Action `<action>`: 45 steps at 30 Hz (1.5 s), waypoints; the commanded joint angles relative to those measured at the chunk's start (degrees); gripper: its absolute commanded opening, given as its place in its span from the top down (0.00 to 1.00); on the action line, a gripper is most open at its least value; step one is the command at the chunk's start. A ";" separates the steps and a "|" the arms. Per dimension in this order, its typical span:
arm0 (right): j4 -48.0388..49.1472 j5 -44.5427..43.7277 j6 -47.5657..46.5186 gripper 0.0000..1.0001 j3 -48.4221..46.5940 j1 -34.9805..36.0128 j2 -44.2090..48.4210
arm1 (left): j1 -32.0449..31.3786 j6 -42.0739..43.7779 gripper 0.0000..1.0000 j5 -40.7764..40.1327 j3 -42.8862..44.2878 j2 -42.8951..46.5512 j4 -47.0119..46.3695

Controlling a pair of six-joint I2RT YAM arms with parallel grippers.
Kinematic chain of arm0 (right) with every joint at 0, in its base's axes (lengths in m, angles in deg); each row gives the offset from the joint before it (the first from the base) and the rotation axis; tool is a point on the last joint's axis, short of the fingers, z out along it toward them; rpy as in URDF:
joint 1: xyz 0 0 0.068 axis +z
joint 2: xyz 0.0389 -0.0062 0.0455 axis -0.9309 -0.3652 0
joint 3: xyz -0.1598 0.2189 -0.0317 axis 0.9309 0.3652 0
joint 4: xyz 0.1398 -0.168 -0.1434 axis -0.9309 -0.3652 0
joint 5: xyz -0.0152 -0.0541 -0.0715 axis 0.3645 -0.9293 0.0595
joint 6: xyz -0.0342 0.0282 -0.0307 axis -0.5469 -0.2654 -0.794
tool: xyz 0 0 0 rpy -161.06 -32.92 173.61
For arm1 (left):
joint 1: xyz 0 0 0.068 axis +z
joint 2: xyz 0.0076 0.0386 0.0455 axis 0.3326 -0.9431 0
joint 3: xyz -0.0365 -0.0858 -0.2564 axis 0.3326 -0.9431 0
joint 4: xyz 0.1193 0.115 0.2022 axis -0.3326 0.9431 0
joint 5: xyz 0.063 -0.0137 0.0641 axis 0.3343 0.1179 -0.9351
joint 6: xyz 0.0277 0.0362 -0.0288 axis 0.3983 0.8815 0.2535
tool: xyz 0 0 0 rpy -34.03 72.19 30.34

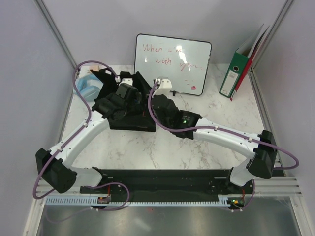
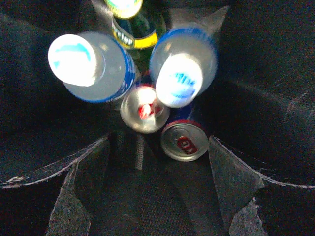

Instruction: Place the beverage into the canvas bag

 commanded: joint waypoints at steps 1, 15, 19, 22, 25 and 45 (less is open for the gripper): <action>-2.60 -5.72 -2.04 1.00 -0.31 -1.91 -0.18 | -1.20 -2.86 0.11 1.96 7.03 8.27 -5.74; -3.48 -8.18 -2.39 1.00 -0.04 -1.99 -1.23 | -1.20 1.53 0.12 2.93 8.08 6.95 -5.30; -4.18 -9.67 -2.30 1.00 0.48 -1.99 -1.41 | -1.20 3.73 0.12 2.32 9.49 8.18 -4.42; -4.36 -10.37 -2.12 1.00 1.10 -1.99 -1.50 | -1.20 6.01 0.12 2.49 9.23 8.97 -4.51; -4.45 -10.29 -2.04 1.00 1.45 -1.91 -1.93 | -1.20 8.57 0.12 3.02 8.79 9.06 -4.42; -3.83 -8.35 -2.65 1.00 3.30 -1.99 -2.64 | 0.56 -2.77 0.60 2.14 13.98 1.50 -0.20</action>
